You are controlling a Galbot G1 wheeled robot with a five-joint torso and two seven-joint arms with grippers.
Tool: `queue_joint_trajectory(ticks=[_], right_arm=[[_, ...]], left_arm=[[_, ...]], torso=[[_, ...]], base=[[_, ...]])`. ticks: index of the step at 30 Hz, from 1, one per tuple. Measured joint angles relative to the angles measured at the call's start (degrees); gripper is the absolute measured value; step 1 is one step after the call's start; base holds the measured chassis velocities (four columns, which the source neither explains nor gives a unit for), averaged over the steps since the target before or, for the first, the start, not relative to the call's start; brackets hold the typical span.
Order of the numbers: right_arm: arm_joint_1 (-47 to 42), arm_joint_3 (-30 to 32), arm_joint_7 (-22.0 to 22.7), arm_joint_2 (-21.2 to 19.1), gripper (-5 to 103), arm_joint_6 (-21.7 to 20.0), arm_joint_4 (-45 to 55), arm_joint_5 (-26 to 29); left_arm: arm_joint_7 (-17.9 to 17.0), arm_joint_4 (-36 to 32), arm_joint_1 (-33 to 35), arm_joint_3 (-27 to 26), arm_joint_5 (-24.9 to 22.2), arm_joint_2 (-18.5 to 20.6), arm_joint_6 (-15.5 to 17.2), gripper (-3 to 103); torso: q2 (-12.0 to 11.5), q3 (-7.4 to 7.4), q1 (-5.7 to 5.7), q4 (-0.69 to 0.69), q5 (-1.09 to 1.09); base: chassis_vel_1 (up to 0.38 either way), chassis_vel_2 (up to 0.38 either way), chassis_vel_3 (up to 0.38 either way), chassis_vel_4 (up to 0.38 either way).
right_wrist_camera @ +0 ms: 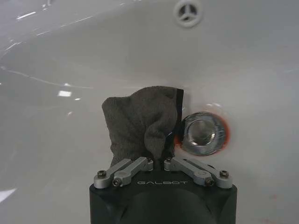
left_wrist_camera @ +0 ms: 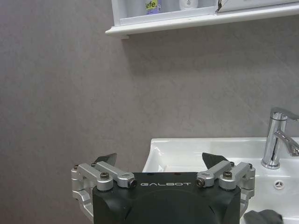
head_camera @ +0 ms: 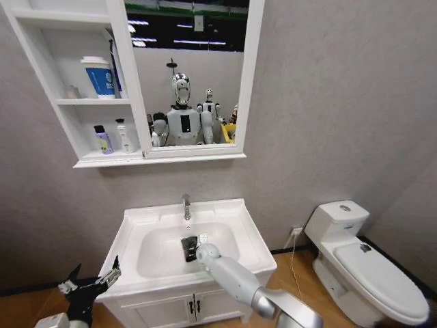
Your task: Move facial cleanser and shampoo from washbasin to cabinet, then wipe washbasin with towel.
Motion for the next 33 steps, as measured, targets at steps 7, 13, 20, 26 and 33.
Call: queue_joint_trajectory(ticks=[7, 13, 20, 26, 33], right_arm=[[-0.4, -0.1, -0.9, 0.2, 5, 0.3, 4.8, 3.6], [-1.0, 1.2, 6.7, -3.3, 5, 0.5, 6.0, 0.0], [-2.0, 1.6, 11.5, -9.2, 5, 1.3, 10.1, -3.9], [-1.1, 2.5, 8.7, -5.4, 5, 1.4, 7.0, -1.2], [0.0, 2.5, 5.9, 0.3, 5, 1.8, 7.1, 1.9]], left_arm=[[0.0, 0.0, 0.0, 0.0, 0.0, 0.0, 0.0, 100], [0.0, 0.0, 0.0, 0.0, 0.0, 0.0, 0.0, 100], [0.0, 0.0, 0.0, 0.0, 0.0, 0.0, 0.0, 100], [0.0, 0.0, 0.0, 0.0, 0.0, 0.0, 0.0, 100], [0.0, 0.0, 0.0, 0.0, 0.0, 0.0, 0.0, 100]], torso=[[0.0, -0.03, -0.02, 0.0, 0.01], [0.0, -0.04, -0.02, -0.01, 0.01], [0.0, -0.04, -0.04, -0.04, 0.0], [0.0, -0.04, -0.04, -0.02, 0.0], [0.0, -0.04, -0.04, 0.0, -0.02]], base=[[0.0, 0.0, 0.0, 0.0], [0.0, 0.0, 0.0, 0.0], [0.0, 0.0, 0.0, 0.0], [0.0, 0.0, 0.0, 0.0], [0.0, 0.0, 0.0, 0.0]])
